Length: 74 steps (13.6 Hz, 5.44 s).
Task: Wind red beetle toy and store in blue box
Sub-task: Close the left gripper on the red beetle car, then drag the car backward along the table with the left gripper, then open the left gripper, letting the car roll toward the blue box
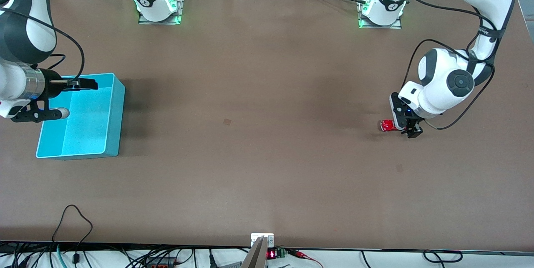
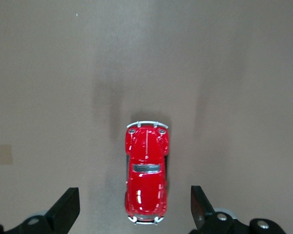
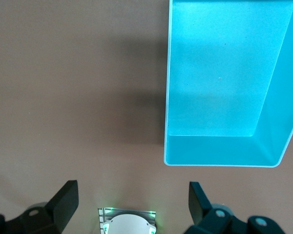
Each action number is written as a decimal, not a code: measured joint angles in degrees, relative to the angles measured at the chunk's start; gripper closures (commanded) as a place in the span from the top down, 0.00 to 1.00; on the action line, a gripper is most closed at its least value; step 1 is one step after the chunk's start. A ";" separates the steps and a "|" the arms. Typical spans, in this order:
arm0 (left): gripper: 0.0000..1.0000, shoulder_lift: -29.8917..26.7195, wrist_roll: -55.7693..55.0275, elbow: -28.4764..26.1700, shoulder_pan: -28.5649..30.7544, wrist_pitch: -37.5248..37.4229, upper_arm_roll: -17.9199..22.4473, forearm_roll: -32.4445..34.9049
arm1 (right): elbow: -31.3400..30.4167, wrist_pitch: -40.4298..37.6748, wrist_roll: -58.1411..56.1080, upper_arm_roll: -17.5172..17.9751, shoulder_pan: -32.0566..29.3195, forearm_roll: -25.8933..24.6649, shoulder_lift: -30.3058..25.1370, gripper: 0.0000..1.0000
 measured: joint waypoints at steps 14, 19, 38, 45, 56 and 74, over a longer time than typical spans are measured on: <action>0.89 2.46 0.51 -2.20 1.14 2.42 -0.02 0.68 | -0.02 -0.12 0.00 0.02 -0.02 0.00 0.16 1.00; 0.65 2.88 0.53 -2.43 1.15 3.88 -0.01 0.68 | -0.02 -0.14 0.00 0.02 -0.02 0.01 0.16 1.00; 0.39 3.70 5.00 -2.44 1.74 5.13 0.04 0.72 | -0.02 -0.17 0.00 0.10 0.00 0.01 0.16 1.00; 0.38 3.69 5.00 -2.27 1.83 4.24 0.06 0.72 | -0.02 -0.17 0.00 0.10 0.00 0.01 0.16 1.00; 0.38 3.78 18.75 -1.68 10.96 2.60 0.48 0.72 | -0.02 -0.18 0.00 0.11 0.01 0.03 0.16 1.00; 1.00 -2.66 31.73 8.35 22.31 -18.44 -6.21 0.72 | 0.02 -0.18 -0.03 0.52 0.18 0.05 0.16 1.00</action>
